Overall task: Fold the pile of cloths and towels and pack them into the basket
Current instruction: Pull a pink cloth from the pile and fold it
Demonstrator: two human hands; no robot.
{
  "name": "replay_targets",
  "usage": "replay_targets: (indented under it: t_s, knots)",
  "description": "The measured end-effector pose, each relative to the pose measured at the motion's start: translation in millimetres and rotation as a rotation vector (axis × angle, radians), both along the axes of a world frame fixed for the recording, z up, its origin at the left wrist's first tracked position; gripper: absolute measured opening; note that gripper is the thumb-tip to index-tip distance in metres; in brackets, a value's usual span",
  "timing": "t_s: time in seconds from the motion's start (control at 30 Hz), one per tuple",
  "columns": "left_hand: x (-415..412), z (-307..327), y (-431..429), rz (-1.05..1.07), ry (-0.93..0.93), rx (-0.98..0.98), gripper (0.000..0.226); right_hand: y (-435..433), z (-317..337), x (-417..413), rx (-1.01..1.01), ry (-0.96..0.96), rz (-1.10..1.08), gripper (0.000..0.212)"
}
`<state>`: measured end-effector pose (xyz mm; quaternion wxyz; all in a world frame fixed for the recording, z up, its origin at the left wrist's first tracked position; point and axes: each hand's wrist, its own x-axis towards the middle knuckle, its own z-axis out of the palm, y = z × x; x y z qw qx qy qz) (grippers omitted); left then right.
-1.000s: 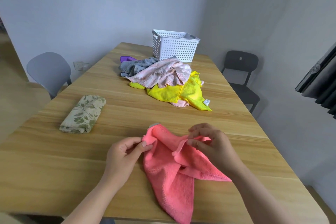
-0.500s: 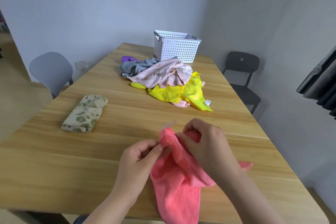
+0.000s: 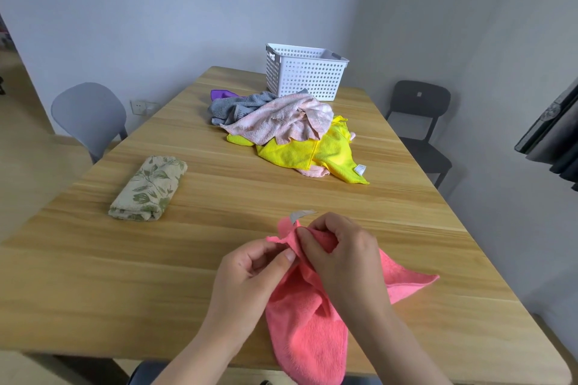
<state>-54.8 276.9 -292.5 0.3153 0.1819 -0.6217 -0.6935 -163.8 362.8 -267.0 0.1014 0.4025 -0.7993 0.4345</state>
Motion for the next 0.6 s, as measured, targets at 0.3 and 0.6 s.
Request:
replay_targets:
  t_s: [0.3, 0.6]
  knots:
    - [0.2, 10.2, 5.7, 0.052, 0.082, -0.024, 0.015, 2.2, 0.0, 3.5, -0.019, -0.026, -0.009, 0.021]
    - [1.7, 2.5, 3.6, 0.126, 0.016, -0.044, 0.015, 9.0, 5.4, 5.3, -0.016, -0.236, 0.135, 0.011]
